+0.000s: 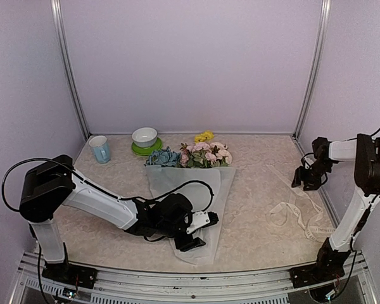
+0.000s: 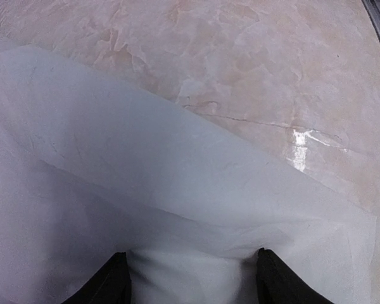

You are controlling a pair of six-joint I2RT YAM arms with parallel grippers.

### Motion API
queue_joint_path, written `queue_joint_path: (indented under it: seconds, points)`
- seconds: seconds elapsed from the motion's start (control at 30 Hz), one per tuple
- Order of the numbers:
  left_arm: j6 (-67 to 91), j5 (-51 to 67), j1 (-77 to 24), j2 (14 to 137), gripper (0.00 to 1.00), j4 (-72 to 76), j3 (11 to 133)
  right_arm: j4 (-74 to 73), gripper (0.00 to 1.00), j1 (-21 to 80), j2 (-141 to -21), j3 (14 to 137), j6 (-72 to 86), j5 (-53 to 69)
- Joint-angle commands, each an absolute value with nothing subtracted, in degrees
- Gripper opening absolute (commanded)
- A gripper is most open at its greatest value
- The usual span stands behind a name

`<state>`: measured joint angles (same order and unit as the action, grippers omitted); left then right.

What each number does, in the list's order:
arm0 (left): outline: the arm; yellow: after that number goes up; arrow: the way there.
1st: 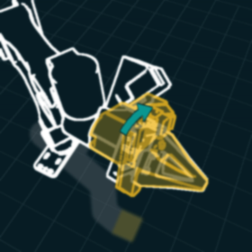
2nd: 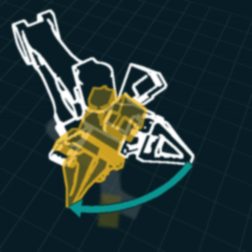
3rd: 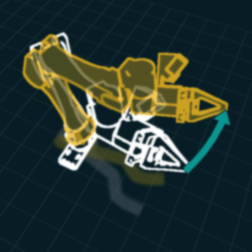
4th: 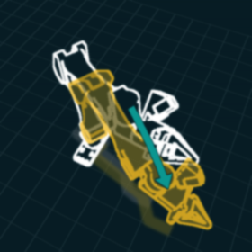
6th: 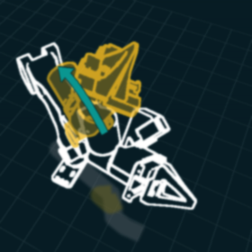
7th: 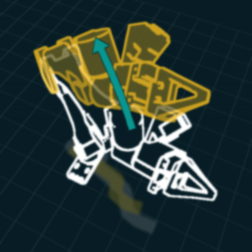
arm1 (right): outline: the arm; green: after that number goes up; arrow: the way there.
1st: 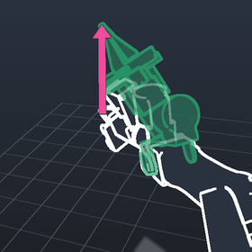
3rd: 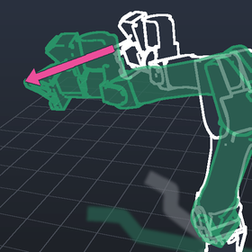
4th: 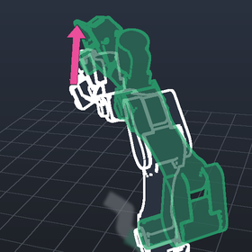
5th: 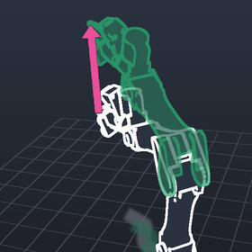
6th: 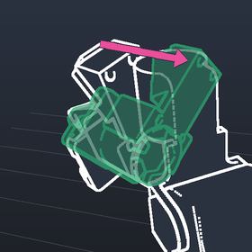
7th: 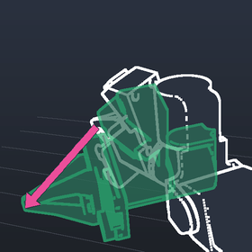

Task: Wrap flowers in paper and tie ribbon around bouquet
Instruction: Press the fold line on the folded bouquet, then pick up the ribbon from the corner of the board, then place the ribbon at the center of the board.

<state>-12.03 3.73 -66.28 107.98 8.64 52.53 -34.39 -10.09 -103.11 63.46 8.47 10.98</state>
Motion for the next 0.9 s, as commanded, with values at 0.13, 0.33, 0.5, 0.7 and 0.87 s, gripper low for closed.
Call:
queue_joint_path:
  seconds: [0.13,0.33,0.5,0.7,0.87]
  points:
    - [-12.19,7.04,-66.27,109.88,0.66,1.60,50.78,-38.02,0.00,-3.09,-105.33,66.65,5.79,9.68]
    - [-11.97,6.86,-66.29,109.88,0.66,1.02,51.05,-44.65,0.00,2.13,-103.48,81.57,5.36,8.41]
    - [-11.85,6.52,-66.25,110.19,0.65,1.22,50.89,-47.82,0.00,13.26,-101.64,89.21,6.83,12.83]
    - [-12.20,6.44,-66.53,110.39,0.65,0.76,51.30,-39.40,0.00,24.39,-98.37,72.74,16.73,20.44]
    - [-12.77,6.66,-66.53,110.73,0.65,0.15,51.64,-36.05,0.00,31.28,-96.32,62.33,24.12,18.44]
